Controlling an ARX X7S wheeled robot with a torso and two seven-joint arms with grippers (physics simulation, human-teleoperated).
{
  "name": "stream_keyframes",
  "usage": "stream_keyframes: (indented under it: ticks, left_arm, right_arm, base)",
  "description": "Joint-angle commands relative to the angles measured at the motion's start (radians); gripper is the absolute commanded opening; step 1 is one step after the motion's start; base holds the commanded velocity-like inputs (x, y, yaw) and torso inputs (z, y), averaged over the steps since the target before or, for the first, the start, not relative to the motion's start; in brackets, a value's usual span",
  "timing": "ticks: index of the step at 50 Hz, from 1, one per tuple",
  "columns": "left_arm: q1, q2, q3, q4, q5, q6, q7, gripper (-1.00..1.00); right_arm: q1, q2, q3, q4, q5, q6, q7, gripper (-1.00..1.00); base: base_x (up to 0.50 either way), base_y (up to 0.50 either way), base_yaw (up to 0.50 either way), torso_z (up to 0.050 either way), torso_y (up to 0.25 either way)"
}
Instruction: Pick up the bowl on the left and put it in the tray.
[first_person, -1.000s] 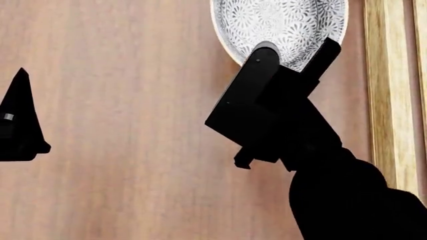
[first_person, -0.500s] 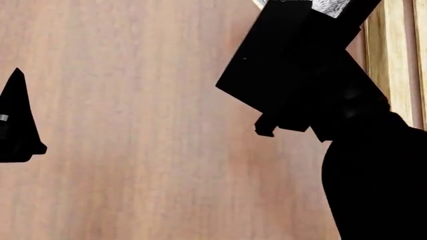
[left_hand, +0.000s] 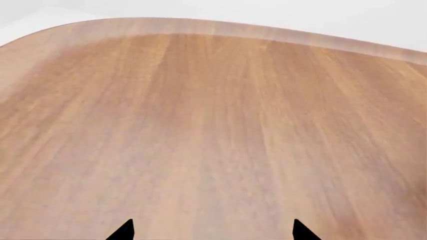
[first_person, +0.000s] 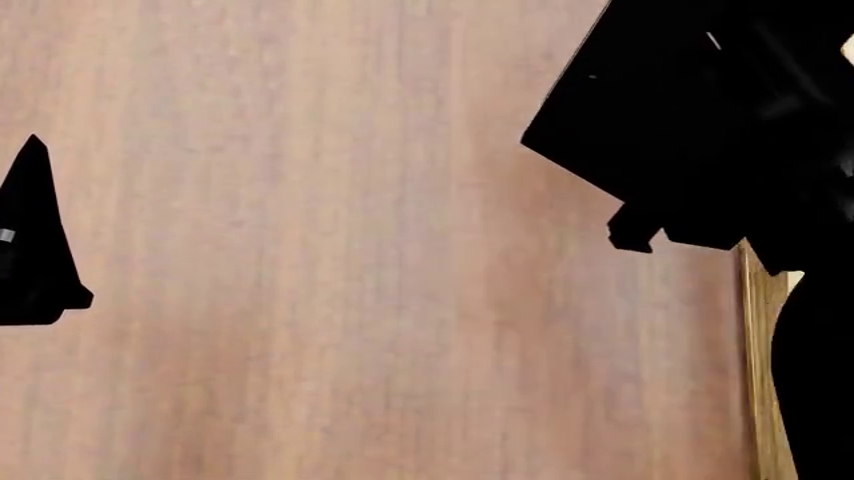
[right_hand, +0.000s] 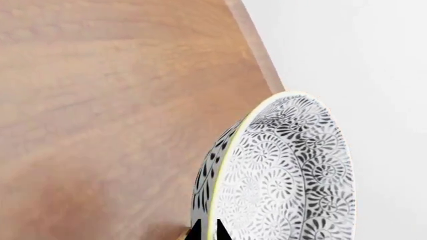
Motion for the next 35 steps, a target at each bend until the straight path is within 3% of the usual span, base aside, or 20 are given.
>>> stream_keyframes:
  ticks: [1,7,19,35]
  left_arm:
    - [0.005,-0.005,0.002,-0.004,0.001,0.009,-0.001,1.0]
    - [0.007,-0.006,0.001,-0.002,-0.003,0.01,-0.004,1.0]
    - [0.012,-0.001,0.017,-0.007,0.003,0.022,-0.004,1.0]
    - [0.015,-0.005,0.02,-0.011,-0.003,0.028,-0.009,1.0]
  right_arm:
    - [-0.004,0.113,0.034,-0.082,-0.031,0.043,-0.01,-1.0]
    - [-0.088,0.236,0.069,-0.16,-0.018,0.058,0.024,-1.0]
    - [-0.218,0.379,0.153,-0.2,0.074,0.059,0.084,-1.0]
    - [-0.347,0.482,0.171,-0.176,0.126,0.019,0.176,-1.0]
  base:
    - [0.0,0.0,0.0,0.0,0.0]
    - [0.0,0.0,0.0,0.0,0.0]
    - [0.0,0.0,0.0,0.0,0.0]
    - [0.0,0.0,0.0,0.0,0.0]
